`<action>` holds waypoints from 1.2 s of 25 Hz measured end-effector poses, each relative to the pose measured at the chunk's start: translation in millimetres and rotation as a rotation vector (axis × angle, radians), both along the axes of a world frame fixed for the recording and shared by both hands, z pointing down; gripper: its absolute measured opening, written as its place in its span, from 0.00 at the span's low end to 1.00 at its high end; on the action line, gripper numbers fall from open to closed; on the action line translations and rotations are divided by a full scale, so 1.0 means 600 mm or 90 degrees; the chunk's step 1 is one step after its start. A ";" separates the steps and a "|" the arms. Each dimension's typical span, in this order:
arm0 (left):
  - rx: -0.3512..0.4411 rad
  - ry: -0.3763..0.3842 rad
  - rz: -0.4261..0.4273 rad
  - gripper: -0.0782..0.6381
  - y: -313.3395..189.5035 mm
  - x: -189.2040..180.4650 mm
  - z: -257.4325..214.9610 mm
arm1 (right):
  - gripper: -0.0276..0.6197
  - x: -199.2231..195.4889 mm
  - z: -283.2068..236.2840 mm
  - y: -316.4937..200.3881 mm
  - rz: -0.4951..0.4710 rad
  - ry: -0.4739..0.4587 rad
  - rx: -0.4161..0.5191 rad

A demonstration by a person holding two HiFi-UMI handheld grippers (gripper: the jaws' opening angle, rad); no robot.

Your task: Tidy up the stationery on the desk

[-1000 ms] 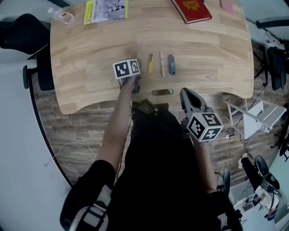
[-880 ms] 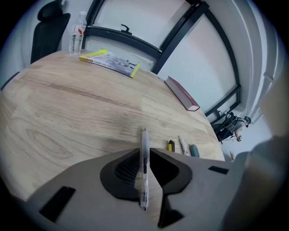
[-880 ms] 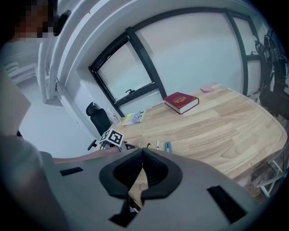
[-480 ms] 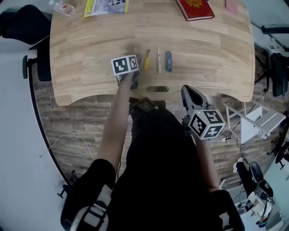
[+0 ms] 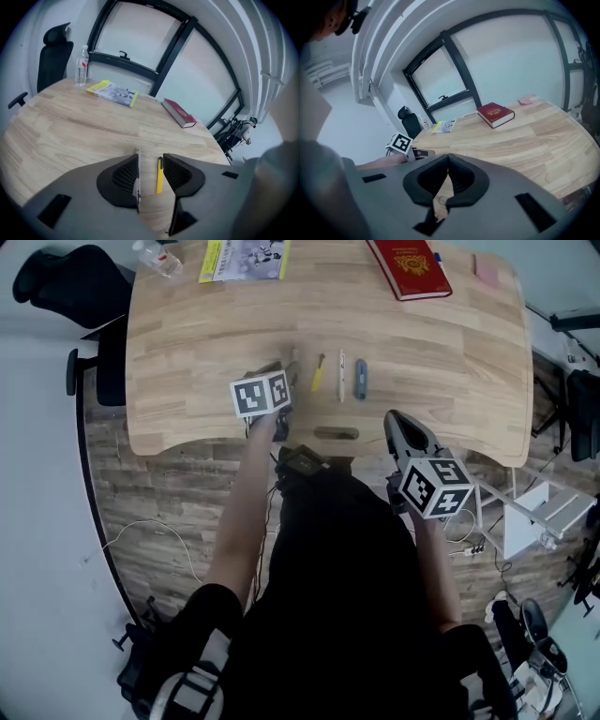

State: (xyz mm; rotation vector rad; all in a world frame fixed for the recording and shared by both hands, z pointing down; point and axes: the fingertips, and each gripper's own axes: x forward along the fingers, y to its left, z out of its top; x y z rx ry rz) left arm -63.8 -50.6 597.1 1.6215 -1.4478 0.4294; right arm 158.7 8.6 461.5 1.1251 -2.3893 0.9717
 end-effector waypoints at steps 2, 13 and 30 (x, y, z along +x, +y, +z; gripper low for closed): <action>0.031 -0.022 -0.001 0.37 0.014 -0.004 -0.046 | 0.08 -0.005 -0.009 -0.008 -0.009 -0.006 0.012; 0.246 -0.032 -0.011 0.17 0.096 -0.005 -0.270 | 0.08 -0.047 -0.084 -0.026 -0.083 -0.009 0.128; 0.389 -0.044 0.112 0.17 0.145 0.093 -0.386 | 0.07 -0.051 -0.141 -0.001 -0.144 -0.029 0.254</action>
